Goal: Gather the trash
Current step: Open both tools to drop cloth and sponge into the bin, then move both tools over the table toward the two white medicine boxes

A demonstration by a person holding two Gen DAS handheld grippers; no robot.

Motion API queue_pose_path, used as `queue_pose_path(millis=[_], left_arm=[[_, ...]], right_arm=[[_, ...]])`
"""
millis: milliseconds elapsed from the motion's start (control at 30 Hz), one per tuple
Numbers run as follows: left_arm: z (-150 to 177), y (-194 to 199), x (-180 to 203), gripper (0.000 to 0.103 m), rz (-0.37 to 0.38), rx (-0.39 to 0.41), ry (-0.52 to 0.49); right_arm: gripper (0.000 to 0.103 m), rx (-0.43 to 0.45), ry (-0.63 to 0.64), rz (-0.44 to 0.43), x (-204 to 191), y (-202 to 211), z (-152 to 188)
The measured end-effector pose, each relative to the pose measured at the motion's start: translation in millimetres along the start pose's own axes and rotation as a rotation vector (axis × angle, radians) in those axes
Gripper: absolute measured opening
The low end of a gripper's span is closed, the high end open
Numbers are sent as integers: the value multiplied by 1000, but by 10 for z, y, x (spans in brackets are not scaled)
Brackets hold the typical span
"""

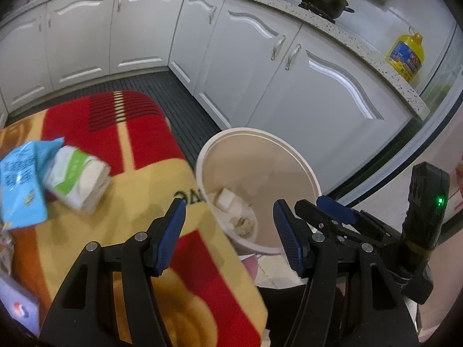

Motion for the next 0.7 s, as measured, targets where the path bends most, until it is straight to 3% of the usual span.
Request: queue_pose_path(millis=[200,333,700], left_arm=[[170,257,-125,62,-68,36,-19],[255,399,-243,62,-103,56,-12],[438,843,-481,62,-166,113,-3]], right_arm=[[51,14,27,-21,-212,102,26],[62,23,59,-36,-401,157,50],[62,27,131,-67,-830,245,104]])
Point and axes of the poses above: each gripper's, at about its wrist camera, not at the fingertips, and y roughly against the way its jaws point, x to its right, z to its underside, the point moved 5 cm from there along -y, roughly the way its jaws point, and after that the axes turned 9 degrees about z, right-handed, at the moved point
